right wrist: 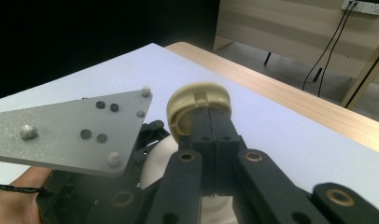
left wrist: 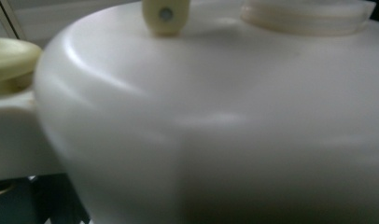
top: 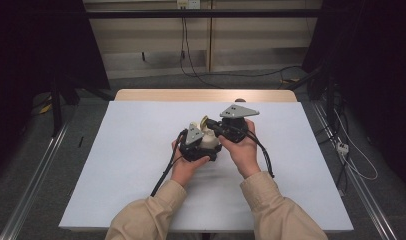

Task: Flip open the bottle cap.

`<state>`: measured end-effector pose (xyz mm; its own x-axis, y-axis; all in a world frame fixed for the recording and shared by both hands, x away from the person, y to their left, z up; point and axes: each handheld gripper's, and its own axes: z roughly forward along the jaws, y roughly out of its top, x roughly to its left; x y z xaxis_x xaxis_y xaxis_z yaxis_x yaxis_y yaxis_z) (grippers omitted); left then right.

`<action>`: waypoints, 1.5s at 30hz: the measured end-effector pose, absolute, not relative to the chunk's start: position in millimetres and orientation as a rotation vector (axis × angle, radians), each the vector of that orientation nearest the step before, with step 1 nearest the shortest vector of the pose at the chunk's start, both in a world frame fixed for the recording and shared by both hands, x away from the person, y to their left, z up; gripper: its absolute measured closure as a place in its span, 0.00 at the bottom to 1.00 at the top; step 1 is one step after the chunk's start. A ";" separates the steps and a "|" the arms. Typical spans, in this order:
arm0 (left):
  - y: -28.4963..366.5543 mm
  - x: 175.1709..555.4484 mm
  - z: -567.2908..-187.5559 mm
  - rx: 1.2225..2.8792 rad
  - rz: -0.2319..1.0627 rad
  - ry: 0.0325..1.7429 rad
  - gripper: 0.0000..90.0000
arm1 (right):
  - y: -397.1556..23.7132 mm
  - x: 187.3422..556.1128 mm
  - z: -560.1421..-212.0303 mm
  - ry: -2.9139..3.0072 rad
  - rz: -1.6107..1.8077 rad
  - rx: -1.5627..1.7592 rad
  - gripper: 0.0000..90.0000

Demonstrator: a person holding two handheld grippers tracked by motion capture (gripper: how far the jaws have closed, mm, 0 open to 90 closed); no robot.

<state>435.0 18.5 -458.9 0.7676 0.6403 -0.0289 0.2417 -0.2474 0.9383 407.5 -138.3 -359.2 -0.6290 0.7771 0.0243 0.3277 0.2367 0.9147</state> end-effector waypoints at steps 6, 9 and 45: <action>18.6 435.2 -458.9 1.826 0.437 0.678 0.06 | -136.4 409.0 -359.4 2.081 1.369 1.009 1.00; 18.5 435.0 -459.0 1.823 0.436 0.683 0.05 | -136.2 409.7 -359.9 2.082 1.369 1.010 1.00; 19.9 431.3 -458.9 1.890 0.462 0.686 0.04 | -145.6 406.4 -366.4 2.053 1.386 1.031 0.63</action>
